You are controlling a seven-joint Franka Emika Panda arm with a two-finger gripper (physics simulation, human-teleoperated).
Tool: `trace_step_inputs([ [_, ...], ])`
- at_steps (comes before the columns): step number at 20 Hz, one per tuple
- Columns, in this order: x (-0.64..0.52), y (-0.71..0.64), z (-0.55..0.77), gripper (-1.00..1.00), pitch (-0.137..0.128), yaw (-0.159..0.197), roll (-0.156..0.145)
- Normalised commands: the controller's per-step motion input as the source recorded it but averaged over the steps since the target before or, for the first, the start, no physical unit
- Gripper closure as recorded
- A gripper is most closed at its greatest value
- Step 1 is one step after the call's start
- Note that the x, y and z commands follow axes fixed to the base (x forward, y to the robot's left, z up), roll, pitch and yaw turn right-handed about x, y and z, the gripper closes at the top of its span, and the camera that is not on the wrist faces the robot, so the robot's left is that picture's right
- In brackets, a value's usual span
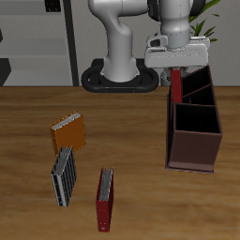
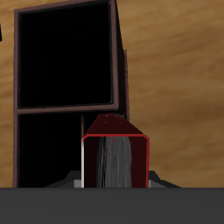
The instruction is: Place the right red book into the left desk caddy's front compartment
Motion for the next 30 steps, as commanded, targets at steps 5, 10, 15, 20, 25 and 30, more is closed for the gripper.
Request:
trace_step_inputs([
  [5, 0.01, 0.13, -0.10, 1.00, 0.019, 0.011, 0.023],
  [10, 0.04, 0.08, -0.07, 1.00, 0.014, 0.004, 0.010],
  [15, 0.05, 0.11, -0.10, 1.00, 0.014, -0.002, 0.023],
  [20, 0.02, 0.01, -0.10, 1.00, 0.002, -0.003, 0.014],
  [25, -0.11, 0.13, -0.18, 1.00, -0.013, 0.011, 0.031],
  [30, -0.03, 0.02, -0.06, 1.00, -0.020, -0.013, 0.014],
])
